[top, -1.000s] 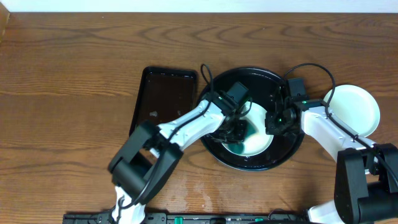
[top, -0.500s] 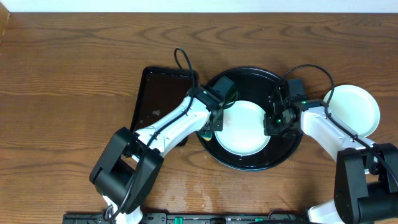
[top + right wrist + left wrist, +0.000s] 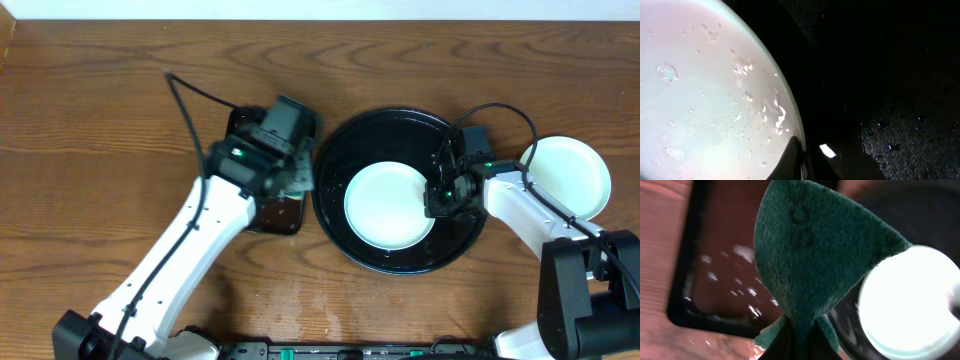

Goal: Clean dirty plates on tray and stack at the side
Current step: 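Return the sponge to the small black tray with the left gripper, then lift the cleaned green plate up by its rim with the right gripper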

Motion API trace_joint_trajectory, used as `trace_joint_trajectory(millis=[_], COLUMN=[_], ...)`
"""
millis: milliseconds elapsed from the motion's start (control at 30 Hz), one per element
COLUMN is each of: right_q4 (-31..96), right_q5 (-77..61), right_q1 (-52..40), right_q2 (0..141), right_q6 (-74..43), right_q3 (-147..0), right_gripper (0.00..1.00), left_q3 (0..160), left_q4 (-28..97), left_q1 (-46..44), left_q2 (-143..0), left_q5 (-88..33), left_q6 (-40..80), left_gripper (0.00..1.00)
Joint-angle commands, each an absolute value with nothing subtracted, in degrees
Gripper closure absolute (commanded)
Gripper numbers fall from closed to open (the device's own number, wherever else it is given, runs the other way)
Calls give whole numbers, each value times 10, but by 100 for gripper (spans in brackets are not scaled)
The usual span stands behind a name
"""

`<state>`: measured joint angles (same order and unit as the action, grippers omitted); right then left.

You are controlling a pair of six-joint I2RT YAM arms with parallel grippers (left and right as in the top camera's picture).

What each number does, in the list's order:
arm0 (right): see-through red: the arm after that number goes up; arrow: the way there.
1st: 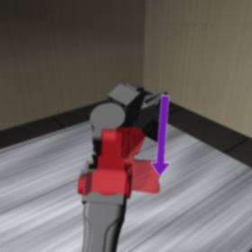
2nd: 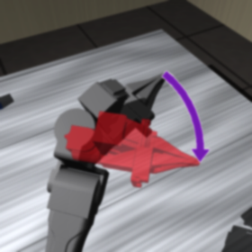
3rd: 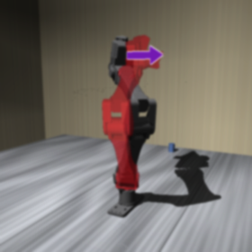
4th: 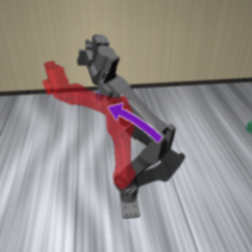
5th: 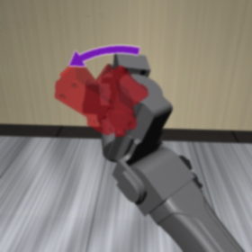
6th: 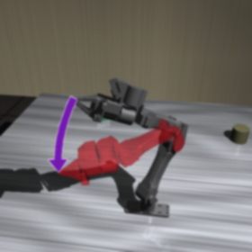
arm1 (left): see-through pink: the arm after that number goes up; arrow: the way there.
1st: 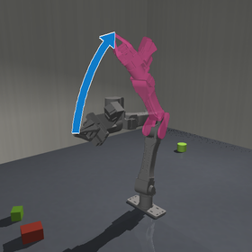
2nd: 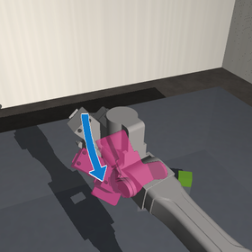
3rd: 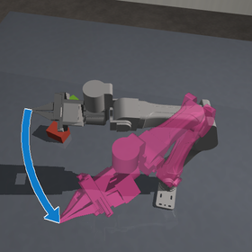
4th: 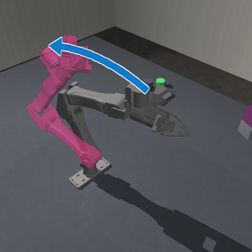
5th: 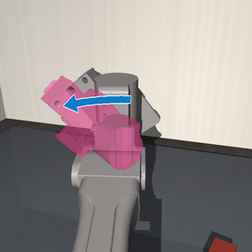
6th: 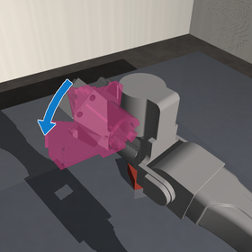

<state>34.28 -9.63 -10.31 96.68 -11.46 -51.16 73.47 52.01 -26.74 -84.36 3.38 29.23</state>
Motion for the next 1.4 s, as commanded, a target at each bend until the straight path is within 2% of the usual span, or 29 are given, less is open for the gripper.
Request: trace_joint_trajectory(millis=[0,167,300,433,667,833,1000,1133,1367], right_q4=[340,340,341,340,320,337,341,343,341], right_q5=[-73,-80,-80,-80,-80,-61,-15,53,193], right_q1=[-106,-106,-106,-106,-106,-108,-130,-163,-230], right_q2=[979,979,979,979,974,909,801,719,657], right_q6=[-106,-106,-106,-106,-101,-100,-70,-55,-35], right_q3=[-501,-501,-501,-501,-506,-513,-513,-513,-513], right_gripper=[99,99,99,99,99,99,99,99,99], left_q3=[679,614,612,624,642,642,641,641,641], left_q4=[484,379,356,364,403,442,462,463,463], left_q1=[-231,-203,-189,-182,-182,-182,-182,-182,-182], left_q2=[-871,-921,-952,-939,-834,-751,-695,-681,-682], left_q5=[67,67,67,37,-35,-39,-39,-39,-39], left_q6=[266,242,241,226,216,216,216,216,216], left_gripper=[92,92,83,57,38,26,20,19,18])
